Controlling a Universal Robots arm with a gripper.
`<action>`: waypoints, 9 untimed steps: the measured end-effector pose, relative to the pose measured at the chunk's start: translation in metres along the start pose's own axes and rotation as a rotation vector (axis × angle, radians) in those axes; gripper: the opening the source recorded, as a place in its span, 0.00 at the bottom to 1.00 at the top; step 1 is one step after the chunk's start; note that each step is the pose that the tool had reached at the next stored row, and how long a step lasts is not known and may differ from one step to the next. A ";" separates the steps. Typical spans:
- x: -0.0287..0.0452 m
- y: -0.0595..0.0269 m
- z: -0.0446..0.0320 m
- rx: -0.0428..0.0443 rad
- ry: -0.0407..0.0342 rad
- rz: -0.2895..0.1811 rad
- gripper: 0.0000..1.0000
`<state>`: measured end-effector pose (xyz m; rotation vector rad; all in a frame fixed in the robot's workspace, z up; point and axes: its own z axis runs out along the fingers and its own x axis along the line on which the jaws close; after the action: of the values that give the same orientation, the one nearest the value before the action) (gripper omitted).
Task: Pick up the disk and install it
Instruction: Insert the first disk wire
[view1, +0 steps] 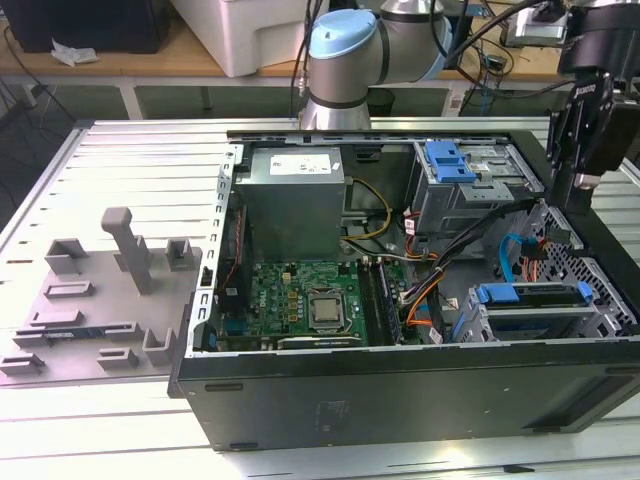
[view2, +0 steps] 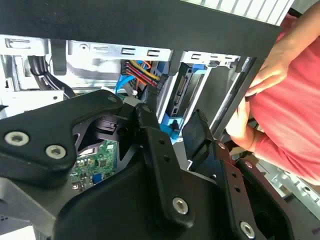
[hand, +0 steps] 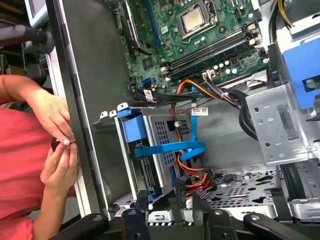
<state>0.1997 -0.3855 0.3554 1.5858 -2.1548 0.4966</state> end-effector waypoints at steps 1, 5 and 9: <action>-0.0013 0.0003 0.0008 0.0000 0.0004 0.000 0.47; -0.0049 0.0010 0.0029 0.0005 0.0036 0.001 0.47; -0.0076 0.0014 0.0053 0.0017 0.0183 0.002 0.47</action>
<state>0.1997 -0.3816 0.3468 1.5744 -2.1430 0.5116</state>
